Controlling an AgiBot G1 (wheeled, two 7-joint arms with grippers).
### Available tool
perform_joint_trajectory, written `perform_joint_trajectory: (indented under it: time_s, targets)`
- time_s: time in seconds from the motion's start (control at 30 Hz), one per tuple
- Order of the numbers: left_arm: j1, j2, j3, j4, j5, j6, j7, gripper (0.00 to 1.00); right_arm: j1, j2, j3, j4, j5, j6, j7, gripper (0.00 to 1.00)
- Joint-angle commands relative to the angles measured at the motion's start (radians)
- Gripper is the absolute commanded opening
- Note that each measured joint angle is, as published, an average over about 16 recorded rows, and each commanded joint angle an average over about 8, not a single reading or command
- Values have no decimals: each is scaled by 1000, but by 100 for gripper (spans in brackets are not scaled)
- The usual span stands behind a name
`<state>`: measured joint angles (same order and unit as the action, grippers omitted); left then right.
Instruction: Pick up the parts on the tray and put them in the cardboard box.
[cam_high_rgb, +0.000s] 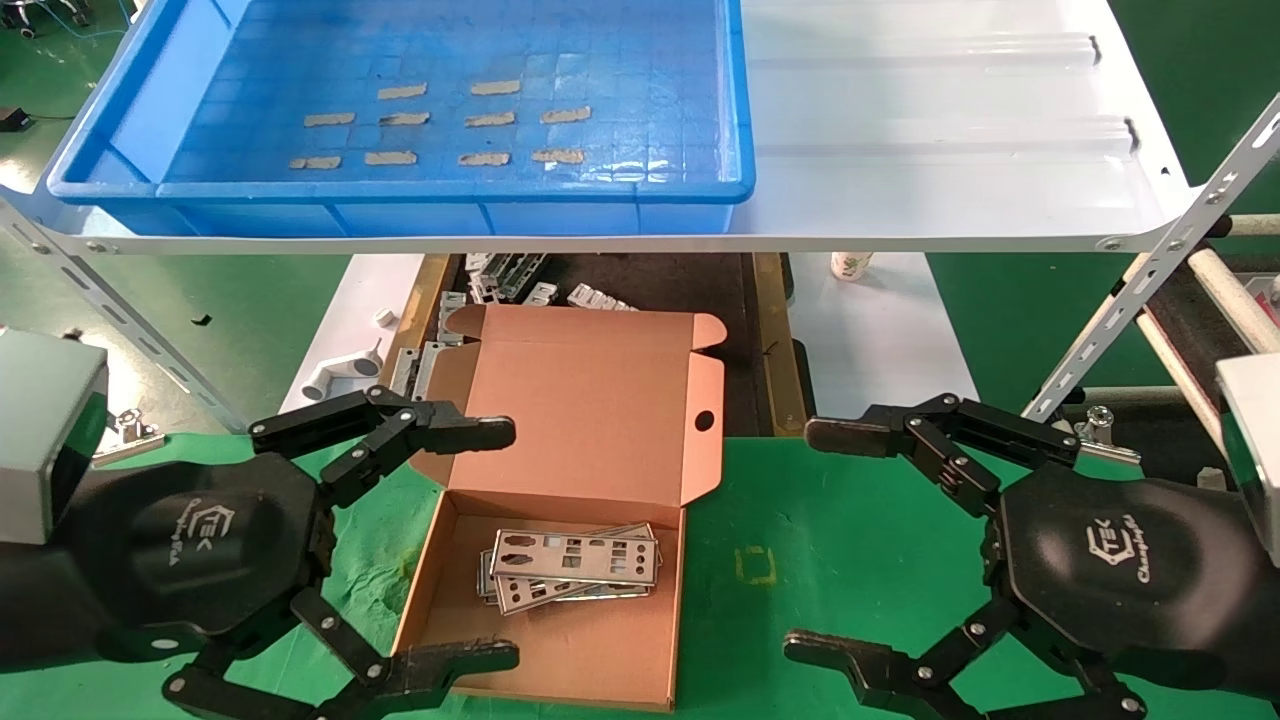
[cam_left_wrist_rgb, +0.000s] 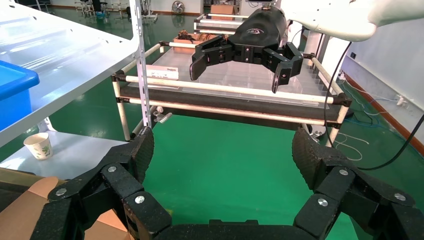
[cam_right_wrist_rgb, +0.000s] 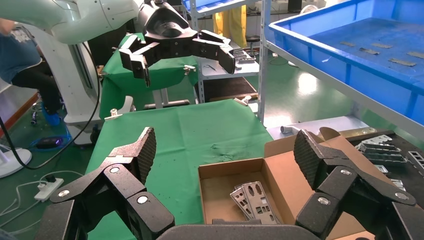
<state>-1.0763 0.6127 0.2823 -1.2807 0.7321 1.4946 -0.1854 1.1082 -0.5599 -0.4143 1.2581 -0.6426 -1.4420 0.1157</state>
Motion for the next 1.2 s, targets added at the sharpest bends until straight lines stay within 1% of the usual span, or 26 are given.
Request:
perform_joint_trajectory:
  time_s: [0.03, 1.2]
  targets:
    - [0, 0, 0, 0, 0, 0, 0, 100, 0, 0, 0, 0, 0, 0, 0, 100]
    - [0, 0, 0, 0, 0, 0, 0, 100, 0, 0, 0, 0, 0, 0, 0, 100]
